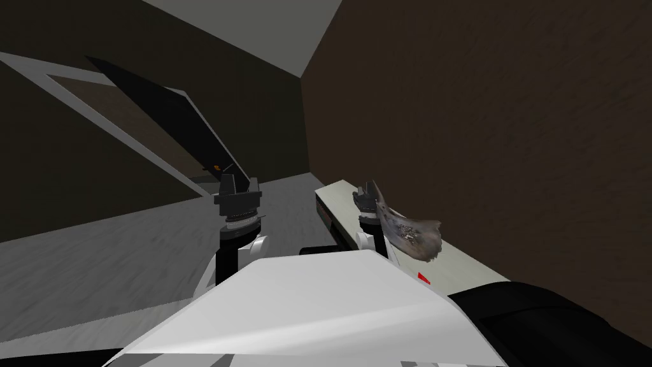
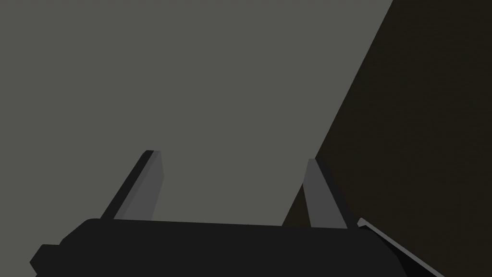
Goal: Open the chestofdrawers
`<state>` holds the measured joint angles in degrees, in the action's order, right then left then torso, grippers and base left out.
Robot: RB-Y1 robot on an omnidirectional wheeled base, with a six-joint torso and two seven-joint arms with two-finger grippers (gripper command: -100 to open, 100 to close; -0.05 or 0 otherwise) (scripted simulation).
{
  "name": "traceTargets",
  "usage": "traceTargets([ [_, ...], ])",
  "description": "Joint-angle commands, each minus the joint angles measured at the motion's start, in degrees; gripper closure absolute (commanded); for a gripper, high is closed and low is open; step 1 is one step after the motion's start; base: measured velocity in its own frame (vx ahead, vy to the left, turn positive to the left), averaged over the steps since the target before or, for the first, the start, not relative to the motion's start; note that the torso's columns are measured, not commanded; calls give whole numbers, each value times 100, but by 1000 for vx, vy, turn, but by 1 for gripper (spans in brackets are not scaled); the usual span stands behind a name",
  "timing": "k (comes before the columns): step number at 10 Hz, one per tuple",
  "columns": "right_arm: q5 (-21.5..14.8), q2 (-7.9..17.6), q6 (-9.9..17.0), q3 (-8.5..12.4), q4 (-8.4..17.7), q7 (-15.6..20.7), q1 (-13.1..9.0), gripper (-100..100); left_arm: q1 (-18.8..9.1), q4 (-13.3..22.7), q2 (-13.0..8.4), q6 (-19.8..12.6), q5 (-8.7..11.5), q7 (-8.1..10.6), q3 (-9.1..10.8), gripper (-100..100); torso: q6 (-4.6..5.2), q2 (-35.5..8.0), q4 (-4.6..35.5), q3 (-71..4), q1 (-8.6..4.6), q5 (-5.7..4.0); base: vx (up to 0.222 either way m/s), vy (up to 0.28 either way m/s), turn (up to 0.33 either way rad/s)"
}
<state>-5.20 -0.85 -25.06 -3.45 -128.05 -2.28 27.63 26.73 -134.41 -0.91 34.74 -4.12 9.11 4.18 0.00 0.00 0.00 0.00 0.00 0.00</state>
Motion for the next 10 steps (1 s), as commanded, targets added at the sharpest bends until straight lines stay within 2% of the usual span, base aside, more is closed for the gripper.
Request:
traceTargets([
  [1,0,0,0,0,0,0,0,0,0,0,0,0,0,0,0,0,0,-232,235,-467,0,0,0,0,0],
  [9,0,0,-1,0,-2,0,0,0,0,-2,0,0,0,0,0,0,0,-3539,3537,-7073,0,0,0,0,0],
  [10,-69,203,96,-34,84,-9,-16,-100,0,-2,0,0,0,0,0,0,0,-3962,3960,-7919,0,0,25,17,30],
])
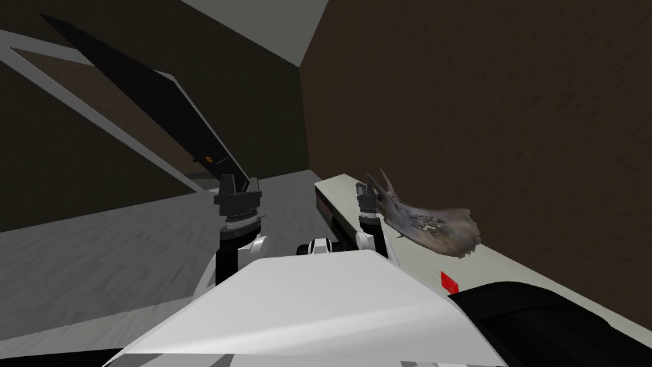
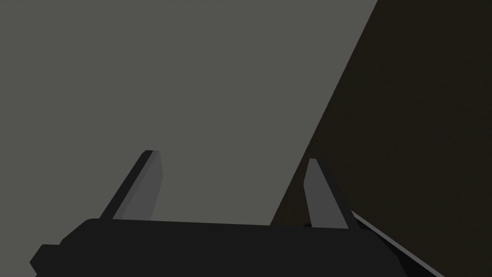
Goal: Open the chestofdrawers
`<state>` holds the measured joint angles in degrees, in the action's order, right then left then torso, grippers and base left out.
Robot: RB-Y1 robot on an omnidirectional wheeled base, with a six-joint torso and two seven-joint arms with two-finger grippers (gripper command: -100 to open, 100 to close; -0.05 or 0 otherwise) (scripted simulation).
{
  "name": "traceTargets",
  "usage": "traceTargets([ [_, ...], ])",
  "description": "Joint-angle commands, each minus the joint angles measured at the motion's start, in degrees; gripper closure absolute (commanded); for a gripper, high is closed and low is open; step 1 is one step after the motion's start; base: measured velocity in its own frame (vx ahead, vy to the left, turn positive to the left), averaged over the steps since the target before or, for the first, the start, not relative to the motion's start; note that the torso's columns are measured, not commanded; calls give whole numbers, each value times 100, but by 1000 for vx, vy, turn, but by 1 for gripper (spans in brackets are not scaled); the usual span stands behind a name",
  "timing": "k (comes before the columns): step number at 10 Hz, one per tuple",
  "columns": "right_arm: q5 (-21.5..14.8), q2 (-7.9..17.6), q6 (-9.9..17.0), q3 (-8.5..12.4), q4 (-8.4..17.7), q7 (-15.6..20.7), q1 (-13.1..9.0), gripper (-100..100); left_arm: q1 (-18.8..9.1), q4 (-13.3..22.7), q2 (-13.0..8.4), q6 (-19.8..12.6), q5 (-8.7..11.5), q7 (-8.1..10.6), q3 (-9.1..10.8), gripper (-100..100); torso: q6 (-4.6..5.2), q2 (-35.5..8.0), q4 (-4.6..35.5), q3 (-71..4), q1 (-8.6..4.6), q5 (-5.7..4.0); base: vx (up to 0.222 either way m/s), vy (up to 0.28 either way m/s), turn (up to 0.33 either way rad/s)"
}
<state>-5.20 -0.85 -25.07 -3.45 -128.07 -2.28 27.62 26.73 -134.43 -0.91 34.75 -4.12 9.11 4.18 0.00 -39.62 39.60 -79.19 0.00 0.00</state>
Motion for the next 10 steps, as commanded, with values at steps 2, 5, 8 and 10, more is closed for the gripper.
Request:
traceTargets([
  [2,-232,476,321,-117,282,-29,-53,-100,1,2,1,0,0,0,-1,0,-1,-235,242,-513,10,3,49,49,42],
  [5,-633,792,808,-323,739,-80,-141,-100,2,2,1,0,0,0,-1,0,-1,-258,265,-543,4,1,90,66,83],
  [8,-802,872,1080,-411,925,-101,-178,-100,1,2,1,0,0,0,-1,0,-1,-278,272,-530,0,-1,60,60,34],
  [10,-987,942,1323,-508,1126,-124,-217,-100,1,3,1,0,0,0,-1,0,-1,-269,269,-536,-3,-1,59,48,51],
])
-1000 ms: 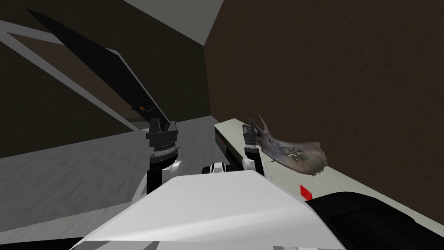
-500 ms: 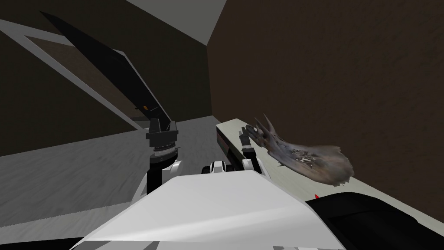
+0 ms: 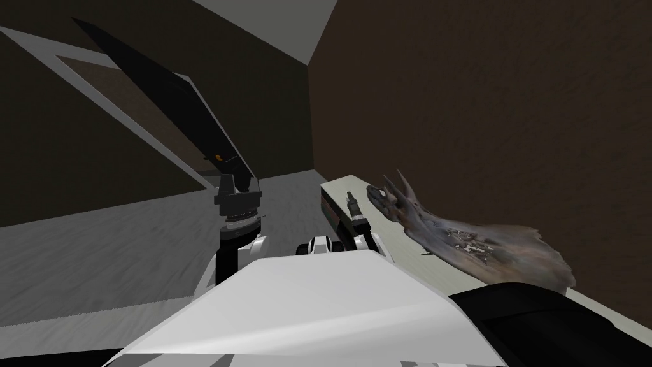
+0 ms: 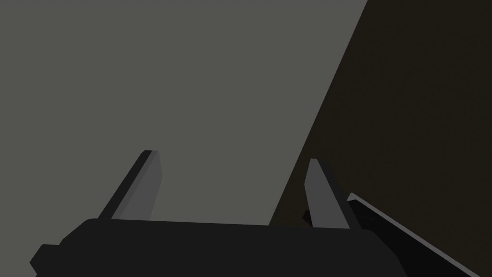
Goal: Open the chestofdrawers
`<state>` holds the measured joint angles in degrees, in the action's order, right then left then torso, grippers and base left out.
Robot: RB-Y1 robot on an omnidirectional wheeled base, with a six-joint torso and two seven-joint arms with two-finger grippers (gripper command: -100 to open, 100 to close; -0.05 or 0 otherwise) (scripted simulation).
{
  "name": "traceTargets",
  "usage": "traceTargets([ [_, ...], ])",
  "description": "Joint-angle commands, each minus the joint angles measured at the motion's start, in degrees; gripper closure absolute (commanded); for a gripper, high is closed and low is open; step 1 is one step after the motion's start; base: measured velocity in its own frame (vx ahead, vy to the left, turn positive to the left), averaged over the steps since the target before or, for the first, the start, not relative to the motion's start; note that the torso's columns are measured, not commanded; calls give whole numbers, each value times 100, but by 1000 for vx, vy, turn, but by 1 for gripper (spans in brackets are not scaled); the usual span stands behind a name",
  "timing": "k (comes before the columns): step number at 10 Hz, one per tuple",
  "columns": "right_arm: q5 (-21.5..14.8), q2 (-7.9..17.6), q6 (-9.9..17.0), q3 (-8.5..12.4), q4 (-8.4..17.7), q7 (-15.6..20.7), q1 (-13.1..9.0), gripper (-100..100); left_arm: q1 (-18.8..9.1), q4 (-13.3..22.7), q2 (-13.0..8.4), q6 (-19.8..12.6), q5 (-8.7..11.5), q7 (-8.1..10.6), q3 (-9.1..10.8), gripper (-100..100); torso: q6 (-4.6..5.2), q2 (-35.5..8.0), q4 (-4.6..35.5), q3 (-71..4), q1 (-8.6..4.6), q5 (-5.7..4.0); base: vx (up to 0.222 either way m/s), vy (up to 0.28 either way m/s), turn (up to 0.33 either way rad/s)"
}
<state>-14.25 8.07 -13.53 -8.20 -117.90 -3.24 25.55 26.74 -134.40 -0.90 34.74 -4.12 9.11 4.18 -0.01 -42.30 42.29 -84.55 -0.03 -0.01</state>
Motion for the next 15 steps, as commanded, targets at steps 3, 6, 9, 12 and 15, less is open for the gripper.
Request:
traceTargets([
  [3,-491,167,617,-248,546,-76,-95,-100,0,0,0,0,0,0,0,0,1,4,-2,-4,5,3,76,62,63],
  [6,-711,217,997,-363,780,-100,-140,-100,0,0,0,0,0,0,0,0,-1,4,-1,-2,4,1,77,64,55],
  [9,-1171,308,1537,-605,1258,-148,-232,-100,0,0,0,0,0,0,0,0,1,2,-1,-2,-4,0,83,53,77],
  [12,-1407,351,1942,-728,1534,-169,-279,-100,0,0,0,0,0,0,0,0,-1,3,-1,-2,12,3,84,72,55],
  [15,-1642,391,2276,-851,1802,-189,-325,-100,0,0,0,0,0,0,0,0,1,-1,-1,-1,0,0,76,46,47],
])
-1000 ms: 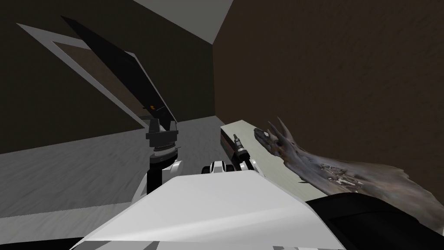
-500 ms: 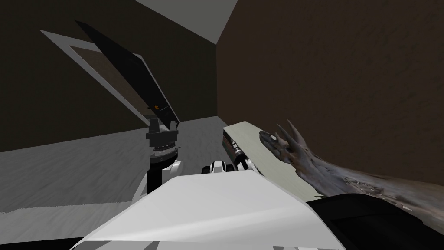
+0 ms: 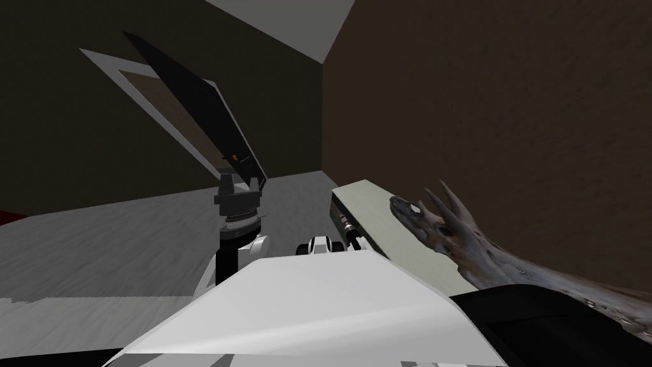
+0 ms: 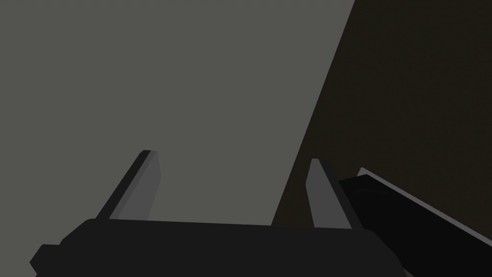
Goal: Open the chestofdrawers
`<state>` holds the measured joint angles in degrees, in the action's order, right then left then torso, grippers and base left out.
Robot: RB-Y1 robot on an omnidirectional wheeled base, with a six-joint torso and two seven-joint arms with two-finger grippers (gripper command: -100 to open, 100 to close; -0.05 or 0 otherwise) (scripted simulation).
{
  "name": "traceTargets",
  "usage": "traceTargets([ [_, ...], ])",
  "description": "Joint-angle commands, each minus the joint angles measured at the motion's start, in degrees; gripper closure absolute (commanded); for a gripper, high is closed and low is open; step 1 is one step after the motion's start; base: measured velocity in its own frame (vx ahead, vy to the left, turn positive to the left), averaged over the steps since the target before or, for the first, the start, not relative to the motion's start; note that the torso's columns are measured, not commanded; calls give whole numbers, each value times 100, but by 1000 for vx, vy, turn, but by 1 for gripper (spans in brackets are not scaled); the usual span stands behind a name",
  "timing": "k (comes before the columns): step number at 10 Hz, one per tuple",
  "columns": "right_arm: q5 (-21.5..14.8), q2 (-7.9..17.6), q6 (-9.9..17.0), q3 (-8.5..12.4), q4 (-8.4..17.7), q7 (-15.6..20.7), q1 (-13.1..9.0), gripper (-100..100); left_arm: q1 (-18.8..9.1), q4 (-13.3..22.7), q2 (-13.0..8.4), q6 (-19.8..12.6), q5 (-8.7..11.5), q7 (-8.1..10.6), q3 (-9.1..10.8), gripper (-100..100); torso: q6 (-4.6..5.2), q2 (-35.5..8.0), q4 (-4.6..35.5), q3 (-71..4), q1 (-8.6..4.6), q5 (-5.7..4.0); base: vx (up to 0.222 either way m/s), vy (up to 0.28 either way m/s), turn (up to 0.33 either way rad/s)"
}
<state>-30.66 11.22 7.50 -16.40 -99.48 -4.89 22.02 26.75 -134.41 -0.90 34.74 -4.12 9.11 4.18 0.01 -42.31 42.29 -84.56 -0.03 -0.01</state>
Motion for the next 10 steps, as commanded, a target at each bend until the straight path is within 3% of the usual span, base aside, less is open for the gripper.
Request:
traceTargets([
  [1,-235,115,404,-152,236,-41,-18,-100,0,0,0,0,0,0,0,0,1,-13,4,8,-4,0,72,58,85],
  [2,-235,115,515,-152,236,-41,-18,-100,0,0,0,0,0,0,0,0,-2,0,1,3,8,1,72,54,63],
  [3,-465,150,707,-269,479,-55,-64,-100,0,0,0,0,0,0,0,0,0,4,-1,-2,6,2,85,64,102],
  [4,-465,150,862,-269,520,-55,-64,-100,0,0,0,0,0,0,0,0,-2,10,-2,-5,8,2,79,61,54],
  [5,-688,182,1007,-382,791,-65,-108,-100,0,0,0,0,0,0,0,0,1,5,-2,-3,5,2,113,70,102],
  [7,-688,182,1213,-382,811,-65,-108,-100,0,0,0,0,0,0,0,0,0,4,-1,-2,1,1,68,45,20],
  [8,-904,211,1401,-489,1095,-72,-151,-100,0,0,0,0,0,0,0,0,0,-14,4,8,-8,-2,82,51,104],
  [10,-904,211,1567,-489,1109,-72,-151,-100,0,0,0,0,0,0,0,0,0,1,0,0,5,2,49,38,28],
])
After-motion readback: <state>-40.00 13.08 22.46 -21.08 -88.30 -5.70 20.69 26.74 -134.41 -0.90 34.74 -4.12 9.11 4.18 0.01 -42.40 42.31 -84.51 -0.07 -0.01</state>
